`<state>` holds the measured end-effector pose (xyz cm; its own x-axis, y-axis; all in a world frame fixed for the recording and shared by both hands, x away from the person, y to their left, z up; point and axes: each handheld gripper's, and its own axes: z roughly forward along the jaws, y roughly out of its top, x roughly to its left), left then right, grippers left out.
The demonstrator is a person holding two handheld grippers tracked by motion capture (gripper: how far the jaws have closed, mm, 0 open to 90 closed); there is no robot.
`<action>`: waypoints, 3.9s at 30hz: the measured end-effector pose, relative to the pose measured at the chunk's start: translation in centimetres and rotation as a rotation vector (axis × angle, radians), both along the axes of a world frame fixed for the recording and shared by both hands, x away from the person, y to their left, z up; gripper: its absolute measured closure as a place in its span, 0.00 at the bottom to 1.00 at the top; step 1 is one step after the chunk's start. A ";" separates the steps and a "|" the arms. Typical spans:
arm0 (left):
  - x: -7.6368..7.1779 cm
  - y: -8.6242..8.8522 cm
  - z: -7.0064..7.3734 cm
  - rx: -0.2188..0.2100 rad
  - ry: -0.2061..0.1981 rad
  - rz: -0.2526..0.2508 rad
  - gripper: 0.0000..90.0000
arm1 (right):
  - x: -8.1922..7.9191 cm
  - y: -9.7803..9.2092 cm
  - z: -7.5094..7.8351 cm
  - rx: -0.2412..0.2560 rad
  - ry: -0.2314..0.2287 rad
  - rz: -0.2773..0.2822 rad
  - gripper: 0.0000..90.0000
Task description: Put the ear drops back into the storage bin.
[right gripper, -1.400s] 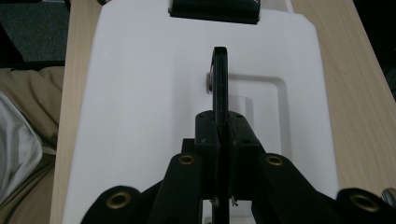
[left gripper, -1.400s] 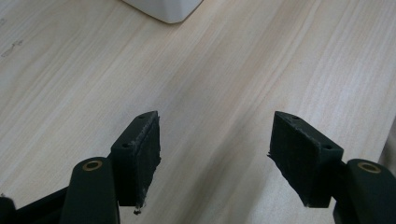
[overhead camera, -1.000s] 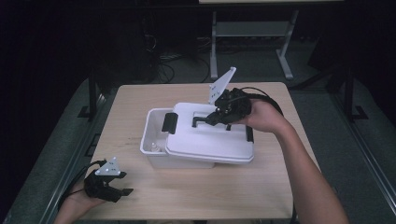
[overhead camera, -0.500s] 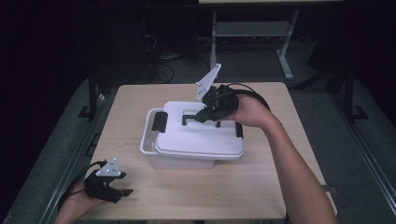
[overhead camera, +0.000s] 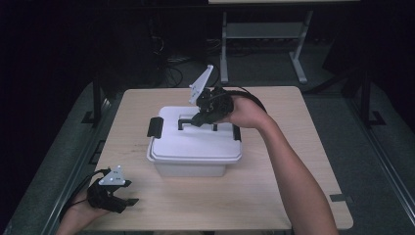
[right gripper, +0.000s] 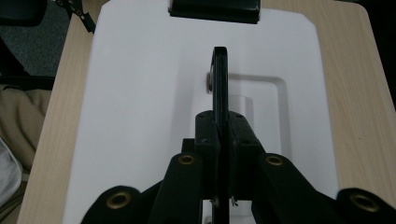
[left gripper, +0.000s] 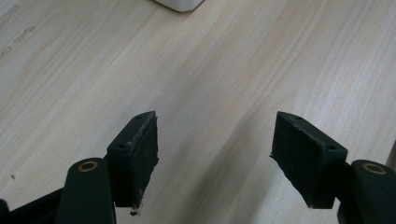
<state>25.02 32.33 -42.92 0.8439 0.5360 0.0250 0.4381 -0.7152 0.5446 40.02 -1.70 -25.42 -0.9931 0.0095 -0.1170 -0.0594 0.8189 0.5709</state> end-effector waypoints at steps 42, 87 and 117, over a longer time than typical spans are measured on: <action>0.0 0.3 0.2 -0.010 -0.003 -0.002 0.35 | 2.1 3.6 -2.5 -0.027 0.027 0.000 0.93; -0.2 -0.1 0.3 0.004 -0.011 -0.003 0.35 | 1.6 1.9 -2.9 0.033 0.110 -0.034 0.77; -0.2 -0.3 0.4 -0.017 -0.004 -0.009 0.35 | -0.4 -3.6 -2.0 0.074 0.103 -0.119 0.62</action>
<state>24.83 32.07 -42.56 0.8486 0.5287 0.0196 0.4292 -0.7096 0.5587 39.65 -5.27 -27.44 -0.9911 0.1328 -0.0093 0.0976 0.7721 0.6280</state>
